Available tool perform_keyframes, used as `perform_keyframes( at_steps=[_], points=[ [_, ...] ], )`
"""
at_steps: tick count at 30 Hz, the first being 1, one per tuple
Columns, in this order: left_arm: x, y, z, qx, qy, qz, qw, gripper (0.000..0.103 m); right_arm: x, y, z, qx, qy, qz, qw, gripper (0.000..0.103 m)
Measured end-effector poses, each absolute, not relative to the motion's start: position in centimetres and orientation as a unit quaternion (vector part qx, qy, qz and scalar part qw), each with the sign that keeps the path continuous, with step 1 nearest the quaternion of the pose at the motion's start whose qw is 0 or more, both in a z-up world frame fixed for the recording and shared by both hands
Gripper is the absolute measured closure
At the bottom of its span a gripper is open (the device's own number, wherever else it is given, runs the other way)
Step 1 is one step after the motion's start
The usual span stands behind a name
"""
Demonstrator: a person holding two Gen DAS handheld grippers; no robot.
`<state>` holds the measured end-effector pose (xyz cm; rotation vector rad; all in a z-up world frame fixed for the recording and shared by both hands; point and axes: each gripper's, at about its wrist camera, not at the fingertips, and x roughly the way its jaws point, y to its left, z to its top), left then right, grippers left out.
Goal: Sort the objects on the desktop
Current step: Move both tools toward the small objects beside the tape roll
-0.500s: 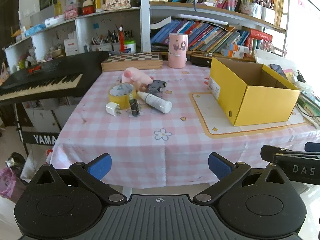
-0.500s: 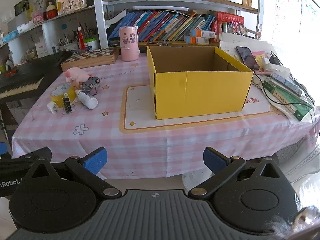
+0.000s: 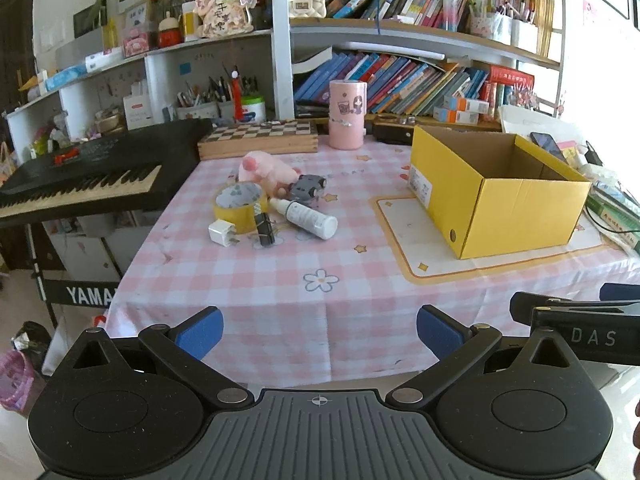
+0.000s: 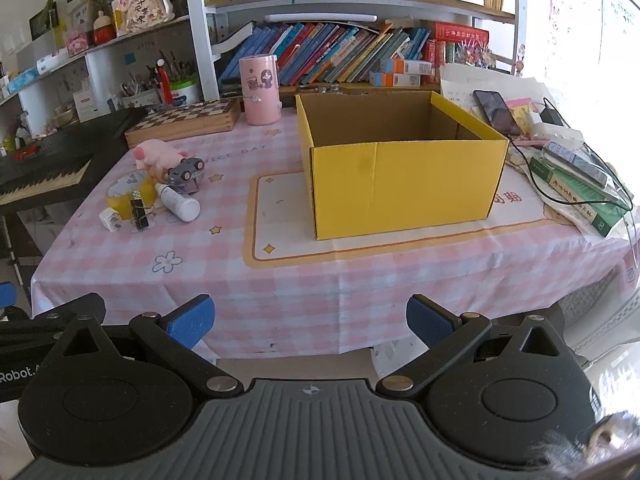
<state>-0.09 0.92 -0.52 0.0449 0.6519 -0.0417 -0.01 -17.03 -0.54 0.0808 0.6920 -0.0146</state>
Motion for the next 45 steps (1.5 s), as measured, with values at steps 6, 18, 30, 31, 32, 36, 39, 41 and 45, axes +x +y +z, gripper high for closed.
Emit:
perform_keyframes(
  at_steps=[6,18,30,31,32,36,39,41,45],
  points=[
    [-0.3,1.0,-0.6,0.032,0.326,-0.010,0.945,0.000,-0.1,-16.9,-0.4,0.037,0.337,-0.008,0.941,0.000],
    [-0.6,1.4,-0.3,0.031,0.323,-0.012,0.946,0.000,-0.6,-16.2,0.1,0.022,0.325,-0.003,0.946,0.005],
    [-0.6,2.1,-0.6,0.026,0.327,-0.003,0.945,0.000,-0.7,-15.5,-0.1,0.015,0.328,0.001,0.945,0.014],
    [-0.6,2.2,-0.6,0.025,0.327,-0.003,0.945,0.000,-0.6,-15.4,-0.1,0.014,0.329,0.001,0.944,0.014],
    [-0.5,2.3,-0.6,0.024,0.328,-0.002,0.944,0.000,-0.6,-15.3,-0.1,0.014,0.329,0.002,0.944,0.014],
    [-0.5,2.7,-0.7,0.025,0.327,0.000,0.945,0.000,-0.4,-14.7,-0.2,0.010,0.331,0.005,0.944,0.015],
    [-0.5,3.3,-0.7,0.022,0.327,0.008,0.945,0.000,-0.2,-14.4,-0.2,0.007,0.334,0.010,0.942,0.015],
    [-0.5,3.8,-0.8,0.018,0.330,0.012,0.944,0.000,-0.1,-14.1,-0.3,0.006,0.338,0.013,0.941,0.015],
    [-0.6,4.6,-0.9,0.018,0.336,0.019,0.941,0.000,0.2,-13.2,-0.4,0.004,0.343,0.022,0.939,0.015]
  ],
)
